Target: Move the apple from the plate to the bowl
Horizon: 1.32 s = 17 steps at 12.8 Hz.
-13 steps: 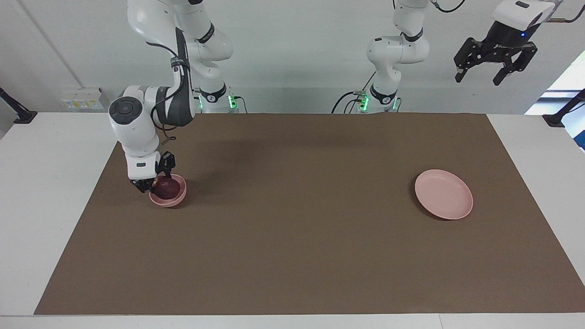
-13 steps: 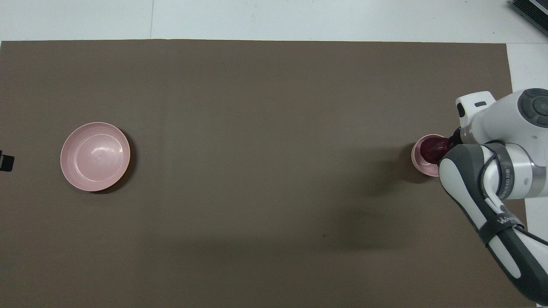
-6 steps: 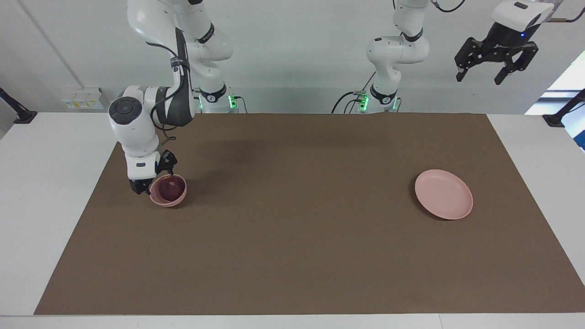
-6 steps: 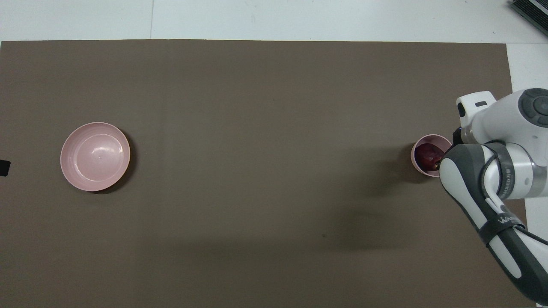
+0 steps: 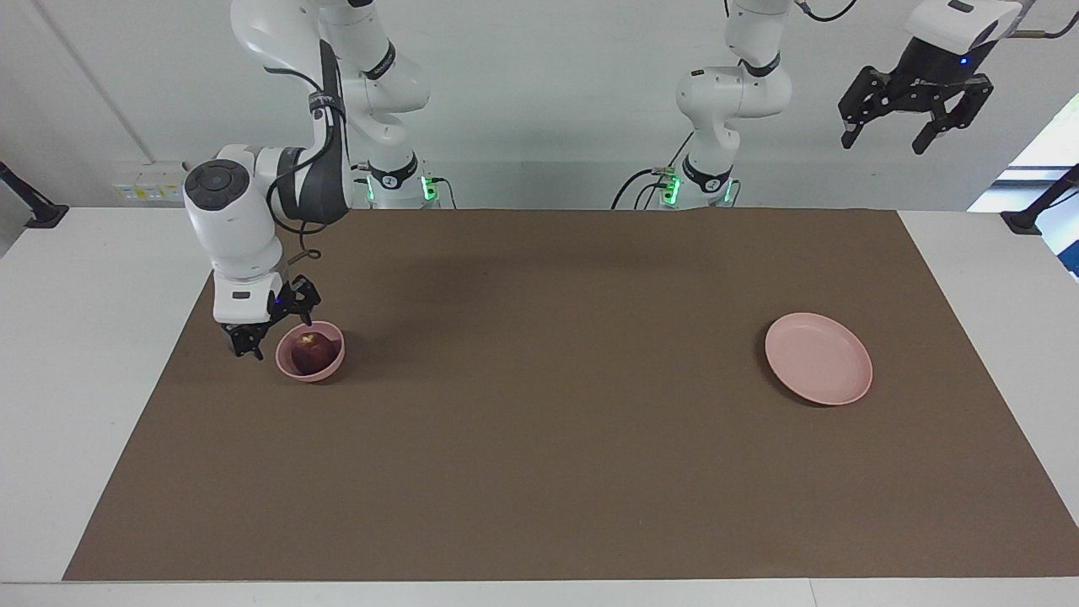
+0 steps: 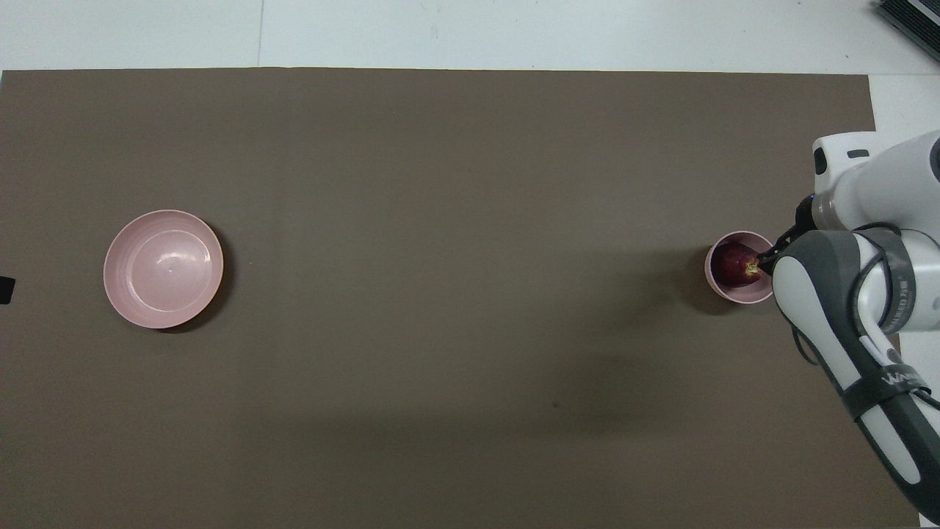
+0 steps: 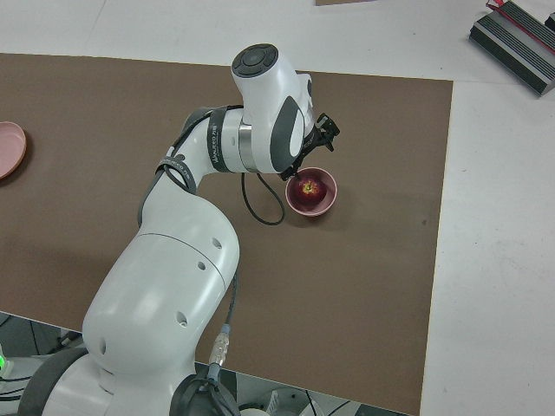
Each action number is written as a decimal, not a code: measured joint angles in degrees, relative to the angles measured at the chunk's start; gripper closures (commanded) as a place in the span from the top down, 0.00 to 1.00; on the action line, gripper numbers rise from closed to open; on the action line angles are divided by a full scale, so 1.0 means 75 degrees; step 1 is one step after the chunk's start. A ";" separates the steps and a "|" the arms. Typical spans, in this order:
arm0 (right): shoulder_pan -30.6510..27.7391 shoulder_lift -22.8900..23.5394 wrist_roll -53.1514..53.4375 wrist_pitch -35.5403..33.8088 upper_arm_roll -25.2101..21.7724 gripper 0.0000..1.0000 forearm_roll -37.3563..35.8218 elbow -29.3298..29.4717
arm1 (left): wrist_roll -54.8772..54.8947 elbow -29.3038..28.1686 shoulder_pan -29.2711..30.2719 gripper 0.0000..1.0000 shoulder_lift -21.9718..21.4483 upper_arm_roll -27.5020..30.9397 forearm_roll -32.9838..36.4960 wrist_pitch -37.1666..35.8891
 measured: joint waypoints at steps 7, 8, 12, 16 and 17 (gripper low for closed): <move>0.0679 -0.0888 0.4740 -0.1063 0.0211 1.00 0.0050 0.0311 | 0.0000 0.0000 0.0070 1.00 0.0000 0.0044 0.0000 0.0000; 0.0800 -0.1038 0.5506 -0.1227 0.0235 1.00 0.0185 0.0317 | 0.0000 0.0000 0.0070 1.00 0.0000 0.0044 0.0000 0.0000; 0.0788 -0.1742 0.6728 -0.2390 0.0158 1.00 0.1094 0.0699 | 0.0000 0.0000 0.0070 1.00 0.0000 0.0044 0.0000 0.0000; 0.0695 -0.2124 0.6776 -0.3857 0.0060 1.00 0.1096 0.1705 | 0.0000 0.0000 0.0070 1.00 0.0000 0.0044 0.0000 0.0000; 0.0649 -0.2131 0.6776 -0.4243 0.0008 1.00 0.1097 0.2068 | 0.0000 0.0000 0.0070 1.00 0.0000 0.0044 0.0000 0.0000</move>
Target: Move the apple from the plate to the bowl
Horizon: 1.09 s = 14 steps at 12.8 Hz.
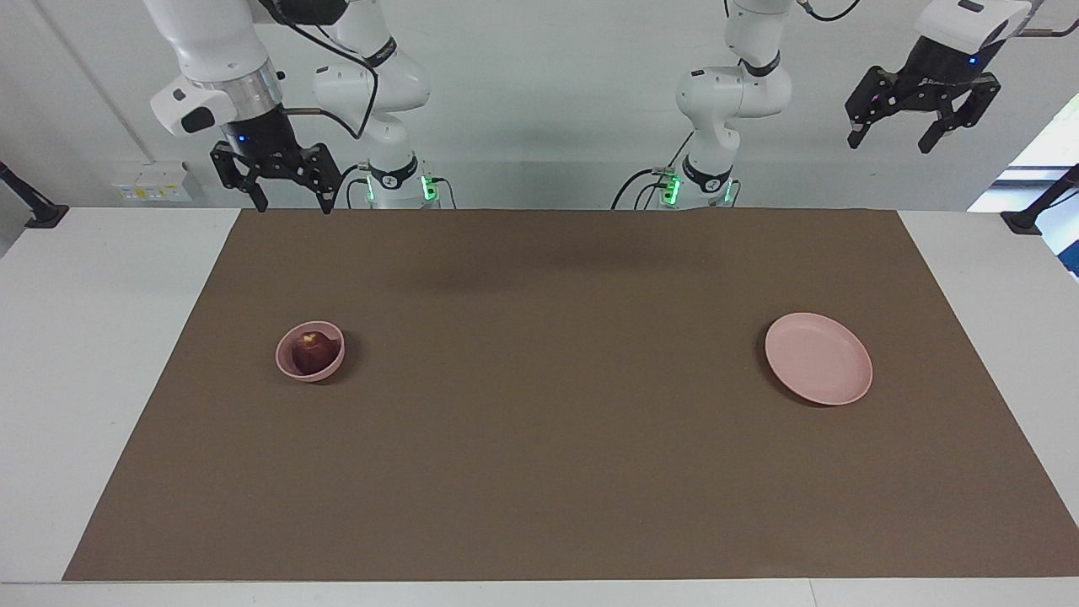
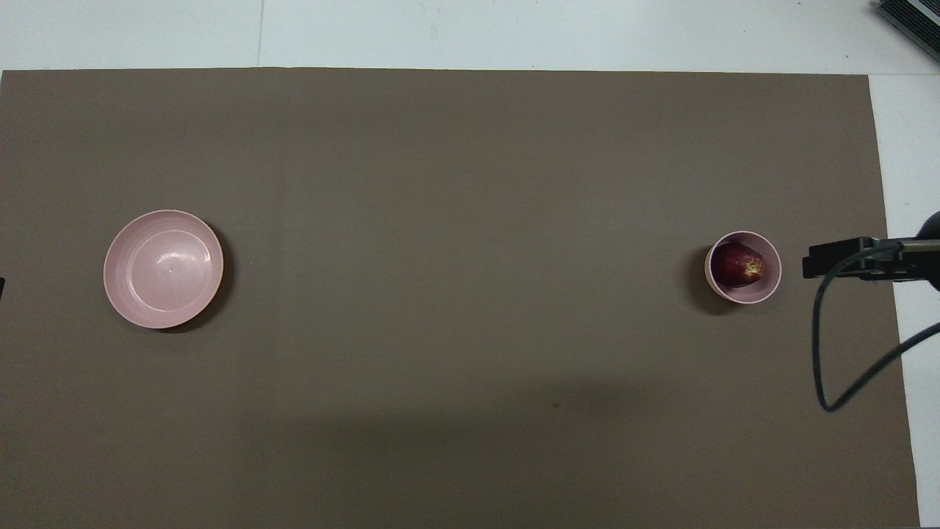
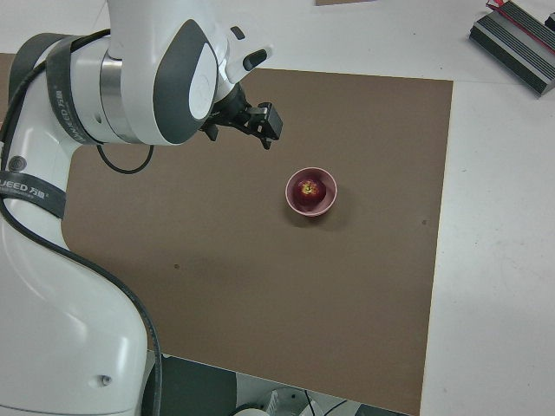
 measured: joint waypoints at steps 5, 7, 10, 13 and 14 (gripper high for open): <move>-0.0066 -0.0063 -0.0170 -0.0775 -0.0219 1.00 0.0001 0.0637 | 0.0000 0.0000 0.0002 1.00 0.0000 0.0000 0.0000 0.0000; -0.0085 -0.0085 -0.0367 -0.0787 -0.0241 1.00 -0.0002 0.0637 | 0.0000 0.0000 0.0002 1.00 0.0000 0.0000 0.0000 0.0000; -0.0116 -0.0085 -0.0655 -0.0793 -0.0252 1.00 -0.0014 0.0623 | 0.0000 0.0000 0.0002 1.00 0.0000 0.0000 0.0000 0.0000; -0.0116 -0.0085 -0.0691 -0.0795 -0.0252 1.00 -0.0083 0.0601 | 0.0000 0.0000 0.0002 1.00 0.0000 0.0000 0.0000 0.0000; -0.0116 -0.0085 -0.0691 -0.0795 -0.0252 1.00 -0.0085 0.0601 | 0.0000 0.0000 0.0002 1.00 0.0000 0.0000 0.0000 0.0000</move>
